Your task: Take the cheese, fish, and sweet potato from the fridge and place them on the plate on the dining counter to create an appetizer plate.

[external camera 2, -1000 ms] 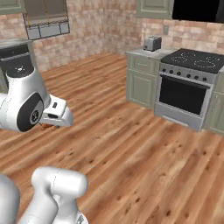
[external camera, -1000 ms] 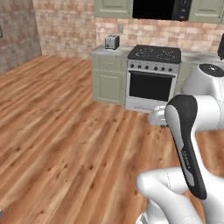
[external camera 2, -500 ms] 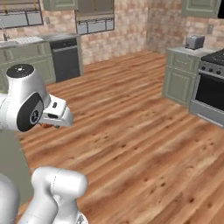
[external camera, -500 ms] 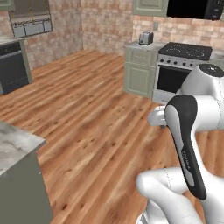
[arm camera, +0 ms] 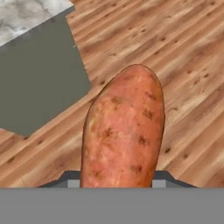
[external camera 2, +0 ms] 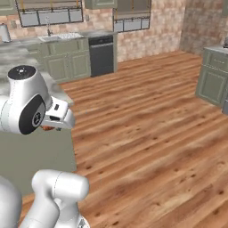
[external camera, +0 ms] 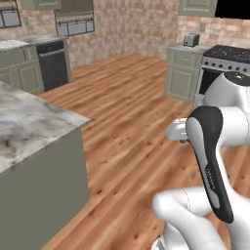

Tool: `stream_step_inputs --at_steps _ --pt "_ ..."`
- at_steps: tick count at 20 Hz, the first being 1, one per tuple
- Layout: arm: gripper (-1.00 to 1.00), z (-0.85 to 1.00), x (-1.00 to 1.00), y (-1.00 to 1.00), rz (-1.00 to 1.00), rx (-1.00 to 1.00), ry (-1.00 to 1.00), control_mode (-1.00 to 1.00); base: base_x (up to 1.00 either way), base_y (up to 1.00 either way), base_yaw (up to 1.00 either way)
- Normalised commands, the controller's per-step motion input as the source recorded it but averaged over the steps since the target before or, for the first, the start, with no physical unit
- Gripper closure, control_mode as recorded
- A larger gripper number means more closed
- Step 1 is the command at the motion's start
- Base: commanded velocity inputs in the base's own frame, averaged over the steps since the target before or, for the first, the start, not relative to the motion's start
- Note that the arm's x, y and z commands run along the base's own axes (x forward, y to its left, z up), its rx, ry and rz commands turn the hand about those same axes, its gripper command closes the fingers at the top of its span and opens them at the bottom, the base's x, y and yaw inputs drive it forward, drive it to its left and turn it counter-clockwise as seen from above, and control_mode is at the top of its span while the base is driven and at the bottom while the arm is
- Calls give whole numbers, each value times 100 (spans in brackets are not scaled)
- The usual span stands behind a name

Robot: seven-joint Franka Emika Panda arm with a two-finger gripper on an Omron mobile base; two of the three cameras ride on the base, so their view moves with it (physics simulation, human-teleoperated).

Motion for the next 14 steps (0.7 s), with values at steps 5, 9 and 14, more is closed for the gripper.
stream_step_inputs --at_steps 5,9,14 --pt "100 0 0 0 0 0 0 100 -100 89 1" --pt "100 0 0 0 0 0 0 100 -87 100 0" --pt "100 0 0 0 0 0 0 100 -81 100 0"
